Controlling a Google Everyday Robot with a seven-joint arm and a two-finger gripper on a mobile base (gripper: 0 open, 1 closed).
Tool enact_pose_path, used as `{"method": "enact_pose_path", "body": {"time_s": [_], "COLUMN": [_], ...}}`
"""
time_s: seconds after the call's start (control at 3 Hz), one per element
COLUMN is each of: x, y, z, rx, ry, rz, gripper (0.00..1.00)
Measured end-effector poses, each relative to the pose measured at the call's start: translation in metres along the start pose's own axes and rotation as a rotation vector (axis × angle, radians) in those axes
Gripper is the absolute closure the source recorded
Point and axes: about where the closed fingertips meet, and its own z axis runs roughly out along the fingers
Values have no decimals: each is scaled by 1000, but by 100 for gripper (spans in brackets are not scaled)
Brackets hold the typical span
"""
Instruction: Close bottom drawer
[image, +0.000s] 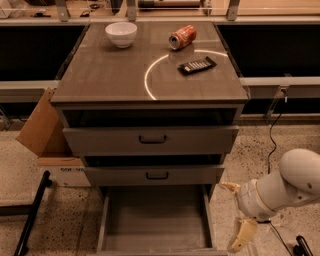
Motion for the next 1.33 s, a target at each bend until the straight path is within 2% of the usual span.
{"method": "enact_pose_path", "body": {"time_s": [0.33, 0.67, 1.0, 1.33], "x": [40, 40, 53, 77], "y": [13, 13, 13, 17], "z": [52, 52, 68, 96], "rx": [-98, -98, -104, -115], "ry": [-8, -8, -18, -31], "rz": [37, 37, 17, -28], "gripper": [0, 0, 0, 0]}}
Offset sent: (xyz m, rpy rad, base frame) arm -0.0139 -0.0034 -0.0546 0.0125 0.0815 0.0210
